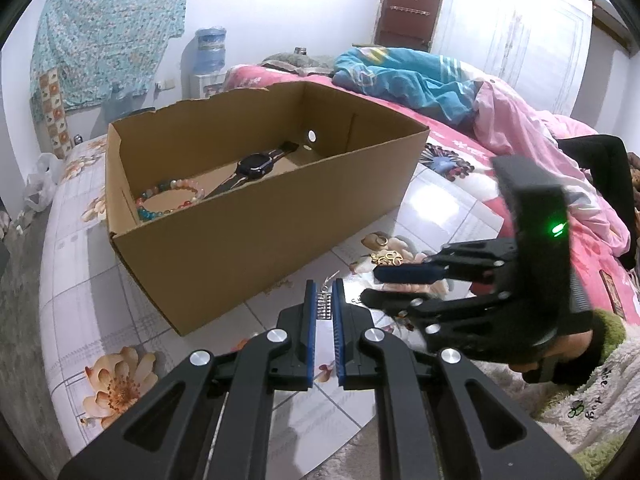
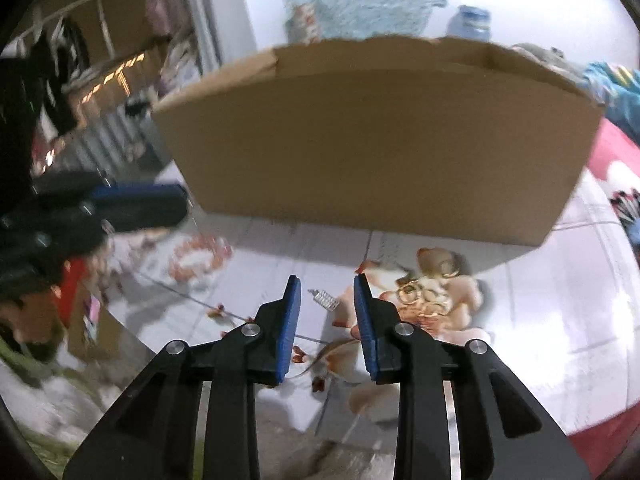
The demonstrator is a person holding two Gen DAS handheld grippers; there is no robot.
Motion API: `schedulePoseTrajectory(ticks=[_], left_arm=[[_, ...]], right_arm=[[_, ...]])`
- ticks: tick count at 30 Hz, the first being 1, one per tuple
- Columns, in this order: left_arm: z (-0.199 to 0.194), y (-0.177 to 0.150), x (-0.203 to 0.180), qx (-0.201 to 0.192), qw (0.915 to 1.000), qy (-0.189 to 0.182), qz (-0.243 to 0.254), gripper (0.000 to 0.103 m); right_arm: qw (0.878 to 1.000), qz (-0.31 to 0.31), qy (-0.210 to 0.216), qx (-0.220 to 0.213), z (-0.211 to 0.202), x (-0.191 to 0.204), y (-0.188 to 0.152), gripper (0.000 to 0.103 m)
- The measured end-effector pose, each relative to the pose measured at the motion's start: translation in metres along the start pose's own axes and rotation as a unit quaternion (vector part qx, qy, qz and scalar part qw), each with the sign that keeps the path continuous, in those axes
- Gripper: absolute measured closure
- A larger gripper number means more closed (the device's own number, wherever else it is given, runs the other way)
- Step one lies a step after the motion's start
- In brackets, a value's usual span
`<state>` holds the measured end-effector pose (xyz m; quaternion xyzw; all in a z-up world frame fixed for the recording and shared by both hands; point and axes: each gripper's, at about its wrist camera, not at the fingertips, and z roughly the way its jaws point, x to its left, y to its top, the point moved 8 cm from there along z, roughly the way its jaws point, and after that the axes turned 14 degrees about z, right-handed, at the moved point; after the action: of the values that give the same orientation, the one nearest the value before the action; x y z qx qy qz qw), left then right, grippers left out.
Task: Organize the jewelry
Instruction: 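Carry the held charms over the box with both grippers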
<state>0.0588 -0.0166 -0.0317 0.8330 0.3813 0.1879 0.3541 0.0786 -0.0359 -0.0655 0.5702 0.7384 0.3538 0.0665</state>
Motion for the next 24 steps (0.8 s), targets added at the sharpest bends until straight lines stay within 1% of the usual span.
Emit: schedulePoseTrajectory(ticks=[1,4,6,11,16,22,24], left_arm=[[0.000,0.000,0.000,0.000,1.0000,0.001,-0.001,0.096],[0.001,-0.001,0.002,0.000,1.0000,0.002,-0.005,0.096],[0.001,-0.002,0.003,0.000,1.0000,0.002,-0.008,0.096],[0.001,-0.003,0.002,0.000,1.0000,0.001,-0.009,0.096],[0.000,-0.003,0.002,-0.001,1.0000,0.003,-0.006,0.096],[-0.005,0.001,0.000,-0.007,1.0000,0.003,-0.003,0.096],[-0.010,0.007,-0.001,-0.016,0.9999,0.002,0.000,0.096]], right_arm=[[1.000,-0.009,-0.002,0.006,0.004,0.000,-0.001,0.082],[0.999,-0.044,-0.012,0.006,0.006,0.006,0.000,0.085],[0.999,-0.051,-0.012,0.011,0.009,0.010,0.002,0.100],[0.999,-0.035,0.000,0.011,0.007,0.008,0.003,0.101],[1.000,0.002,0.019,0.006,0.001,-0.001,0.002,0.101],[0.998,0.044,0.044,-0.015,-0.019,-0.014,0.008,0.101],[0.996,0.058,0.059,-0.027,-0.035,-0.016,0.012,0.101]])
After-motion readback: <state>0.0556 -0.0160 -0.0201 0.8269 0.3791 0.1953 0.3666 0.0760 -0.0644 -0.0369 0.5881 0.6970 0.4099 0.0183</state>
